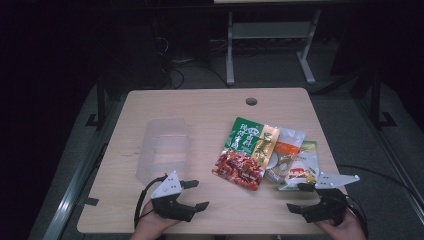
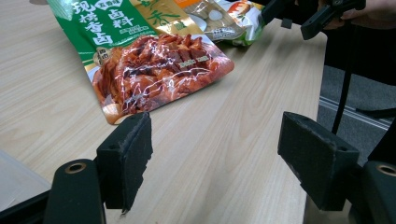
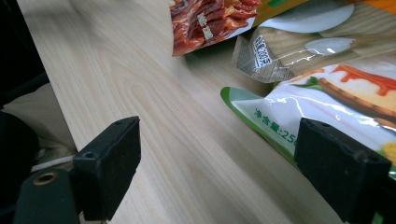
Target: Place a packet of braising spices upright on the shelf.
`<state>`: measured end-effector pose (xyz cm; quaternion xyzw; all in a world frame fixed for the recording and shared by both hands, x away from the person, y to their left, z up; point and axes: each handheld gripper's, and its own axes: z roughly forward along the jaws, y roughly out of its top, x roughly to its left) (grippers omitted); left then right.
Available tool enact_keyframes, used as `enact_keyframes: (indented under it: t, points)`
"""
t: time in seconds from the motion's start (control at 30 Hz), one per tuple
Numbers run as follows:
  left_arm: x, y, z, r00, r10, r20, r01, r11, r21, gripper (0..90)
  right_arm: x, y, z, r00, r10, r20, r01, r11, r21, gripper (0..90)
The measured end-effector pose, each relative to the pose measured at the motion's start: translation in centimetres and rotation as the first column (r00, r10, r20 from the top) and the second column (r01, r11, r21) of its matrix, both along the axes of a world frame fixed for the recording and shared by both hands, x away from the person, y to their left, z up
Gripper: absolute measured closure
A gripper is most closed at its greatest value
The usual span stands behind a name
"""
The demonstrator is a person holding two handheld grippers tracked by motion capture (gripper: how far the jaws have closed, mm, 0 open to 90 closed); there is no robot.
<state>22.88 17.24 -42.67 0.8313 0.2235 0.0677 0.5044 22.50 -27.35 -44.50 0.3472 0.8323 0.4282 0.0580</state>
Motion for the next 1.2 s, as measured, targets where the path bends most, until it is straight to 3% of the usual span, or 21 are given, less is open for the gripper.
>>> enact_keyframes:
  t: [0.33, 0.6, 0.8, 0.97, 1.03, 1.2]
  points:
    - [-0.3, -0.2, 0.0, 1.0, -0.004, -0.004, 0.004, 1.0, 0.002, 26.8, 0.3, 0.5, 0.0, 0.9993, -0.028, -0.023, 0.028, 0.999, 0.03, 14.0]
    - [-0.1, -1.2, 0.6, 0.9996, -0.028, -0.009, 0.028, 0.9995, -0.013, 28.3, 1.1, 1.6, 1.5, 0.9977, -0.066, 0.014, 0.066, 0.998, 0.019, 14.1]
    - [0.4, -2.9, 1.2, 0.9983, -0.058, 0.007, 0.058, 0.9983, 0.008, 30.5, 2.7, 2.6, 2.5, 0.9986, -0.051, 0.014, 0.05, 0.999, 0.01, 15.4]
    - [1.4, -3.8, 1.4, 0.9989, -0.047, -0.007, 0.047, 0.9989, 0.006, 30.0, 4.4, 3.4, 2.7, 0.9995, -0.026, -0.016, 0.027, 1.0, 0.01, 18.5]
    - [1.7, -4.2, 1.5, 0.999, -0.044, 0.006, 0.044, 0.9989, 0.013, 30.0, 5.1, 3.7, 3.0, 0.9996, -0.027, -0.01, 0.027, 1.0, 0.005, 18.9]
    - [2.5, -5.0, 1.5, 0.9991, -0.04, -0.013, 0.04, 0.9992, 0.007, 31.6, 7.0, 4.2, 3.8, 0.9991, -0.042, -0.009, 0.042, 0.999, -0.009, 21.0]
